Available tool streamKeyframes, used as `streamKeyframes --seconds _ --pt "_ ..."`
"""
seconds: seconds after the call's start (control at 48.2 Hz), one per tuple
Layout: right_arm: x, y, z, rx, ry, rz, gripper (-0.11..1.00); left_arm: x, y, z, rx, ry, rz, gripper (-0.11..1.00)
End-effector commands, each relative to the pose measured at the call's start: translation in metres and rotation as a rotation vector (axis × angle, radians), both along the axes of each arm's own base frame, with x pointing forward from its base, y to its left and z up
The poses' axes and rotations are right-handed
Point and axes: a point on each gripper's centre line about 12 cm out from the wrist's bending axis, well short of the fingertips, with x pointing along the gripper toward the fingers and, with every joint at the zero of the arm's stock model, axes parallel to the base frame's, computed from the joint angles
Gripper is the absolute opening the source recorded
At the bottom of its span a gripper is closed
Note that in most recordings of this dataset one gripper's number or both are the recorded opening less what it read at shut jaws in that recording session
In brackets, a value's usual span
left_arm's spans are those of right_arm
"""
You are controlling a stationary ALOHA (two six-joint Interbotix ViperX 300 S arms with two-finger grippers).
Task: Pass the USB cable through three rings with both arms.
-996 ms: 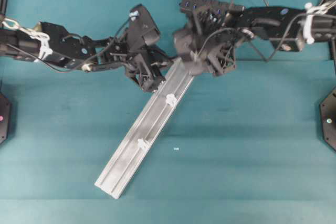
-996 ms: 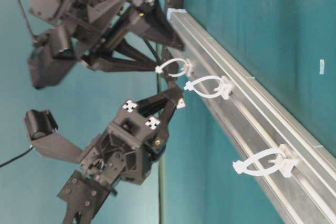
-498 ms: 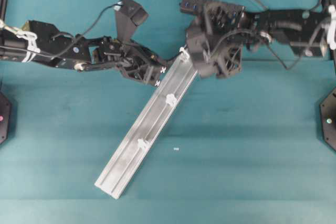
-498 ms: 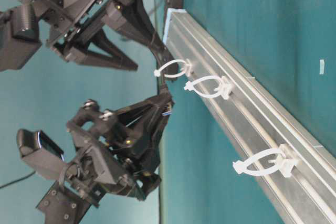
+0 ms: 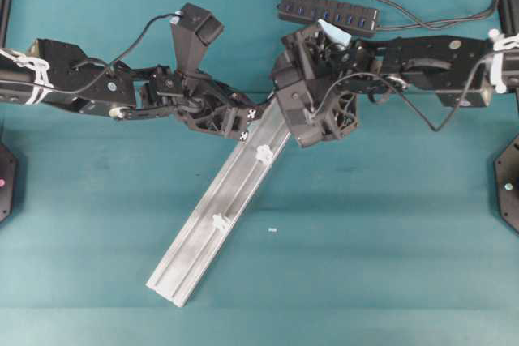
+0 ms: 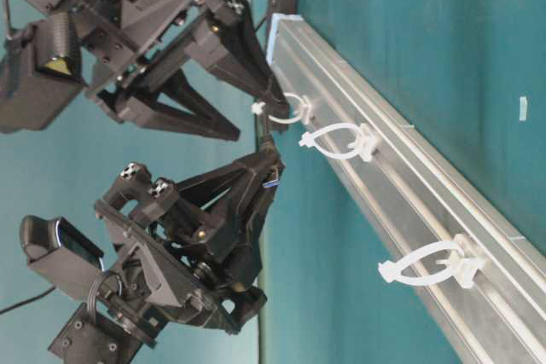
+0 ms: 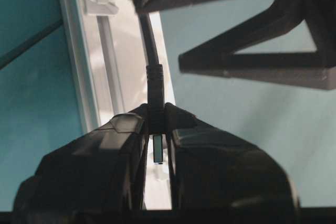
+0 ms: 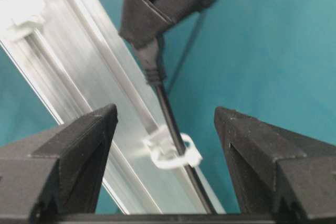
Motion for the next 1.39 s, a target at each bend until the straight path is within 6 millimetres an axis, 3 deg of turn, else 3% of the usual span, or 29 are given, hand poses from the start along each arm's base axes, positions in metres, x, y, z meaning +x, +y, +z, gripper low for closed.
streamKeyframes --seconds 0.0,0.373,0.456,0.581,0.643,1.162,1.265,1.369 --pt "0.0043 0.0005 -0.0028 0.005 -0.003 -0.003 0.80 0.0022 -0.0022 0.0335 0.019 -0.090 -0.006 0.08" --pt "0.0060 -0.0042 -0.0051 -0.007 -0.007 -0.006 0.69 0.0028 -0.0027 0.0334 0.018 -0.090 -0.007 0.08" --pt "0.0066 -0.0057 -0.0040 -0.008 -0.012 -0.010 0.55 0.0025 -0.0028 0.0320 0.018 -0.086 -0.008 0.08" --pt "0.0092 -0.0052 -0.0026 -0.013 -0.019 -0.004 0.22 0.0026 -0.0034 0.0304 0.017 -0.080 -0.009 0.08" --pt "0.0091 -0.0058 -0.0031 -0.011 -0.014 -0.005 0.10 0.0024 -0.0028 0.0303 0.017 -0.078 -0.008 0.08" --pt "0.0046 -0.0062 -0.0065 -0.015 0.035 0.007 0.09 0.0038 -0.0025 0.0325 0.021 -0.088 -0.010 0.09" --pt "0.0046 -0.0063 -0.0065 -0.016 0.035 0.008 0.09 0.0037 -0.0025 0.0348 0.023 -0.096 -0.010 0.24" --pt "0.0039 -0.0062 -0.0071 -0.017 0.043 0.011 0.09 0.0011 -0.0037 0.0361 0.026 -0.093 -0.013 0.53"
